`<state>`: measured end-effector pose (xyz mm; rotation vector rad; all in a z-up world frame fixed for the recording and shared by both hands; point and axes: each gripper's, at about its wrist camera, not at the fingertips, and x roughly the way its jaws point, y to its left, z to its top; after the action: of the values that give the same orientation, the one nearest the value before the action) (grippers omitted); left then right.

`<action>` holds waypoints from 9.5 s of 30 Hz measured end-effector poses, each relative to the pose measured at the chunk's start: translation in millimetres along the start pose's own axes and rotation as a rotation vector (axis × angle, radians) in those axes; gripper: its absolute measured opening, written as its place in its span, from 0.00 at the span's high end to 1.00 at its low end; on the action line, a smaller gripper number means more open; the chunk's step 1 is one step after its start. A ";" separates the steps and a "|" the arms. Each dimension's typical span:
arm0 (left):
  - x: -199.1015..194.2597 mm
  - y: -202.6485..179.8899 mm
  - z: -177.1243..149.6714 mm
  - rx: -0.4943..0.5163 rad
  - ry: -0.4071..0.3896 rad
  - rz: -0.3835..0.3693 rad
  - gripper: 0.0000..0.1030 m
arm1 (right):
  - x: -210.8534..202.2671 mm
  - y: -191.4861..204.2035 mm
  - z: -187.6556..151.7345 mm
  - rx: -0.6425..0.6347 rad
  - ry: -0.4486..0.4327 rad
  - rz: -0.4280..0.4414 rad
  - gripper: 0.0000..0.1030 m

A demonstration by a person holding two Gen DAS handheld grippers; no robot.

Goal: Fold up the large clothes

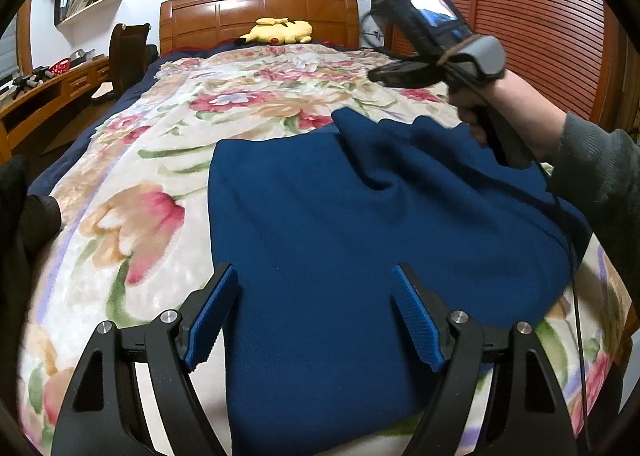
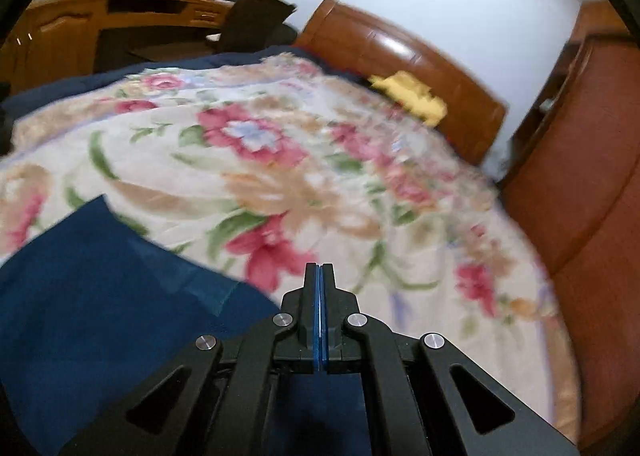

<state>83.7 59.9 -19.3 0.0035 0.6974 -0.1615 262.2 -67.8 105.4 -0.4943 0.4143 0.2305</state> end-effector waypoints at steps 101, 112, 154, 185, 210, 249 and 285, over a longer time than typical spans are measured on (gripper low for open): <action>-6.8 14.4 -55.1 -0.054 0.155 -0.046 0.66 | -170.2 -140.4 -297.6 0.556 0.219 0.288 0.43; -36.3 2.9 -40.3 -0.036 0.124 -0.020 0.87 | -179.4 -136.1 -291.7 0.544 0.136 0.246 0.75; -143.8 -15.6 -124.2 -0.033 0.011 0.000 0.34 | -290.0 -96.2 -328.7 0.395 0.023 0.148 0.76; -210.7 78.2 -139.5 -0.186 -0.134 0.162 0.18 | -293.0 167.2 -123.3 0.010 -0.078 0.547 0.77; -188.8 6.6 -78.1 -0.071 -0.170 0.038 0.18 | -283.8 76.1 -180.1 0.155 -0.017 0.414 0.82; -156.0 -3.0 -118.7 -0.060 -0.027 -0.008 0.86 | -295.7 80.1 -211.9 0.141 -0.072 0.433 0.83; -177.9 17.4 -157.7 -0.094 -0.041 0.063 0.23 | -258.1 46.5 -209.7 0.174 -0.003 0.314 0.35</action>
<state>-148.7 112.3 -27.4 -0.0673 0.6629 -0.0682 -51.3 -162.9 31.5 -0.2562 0.5035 0.4936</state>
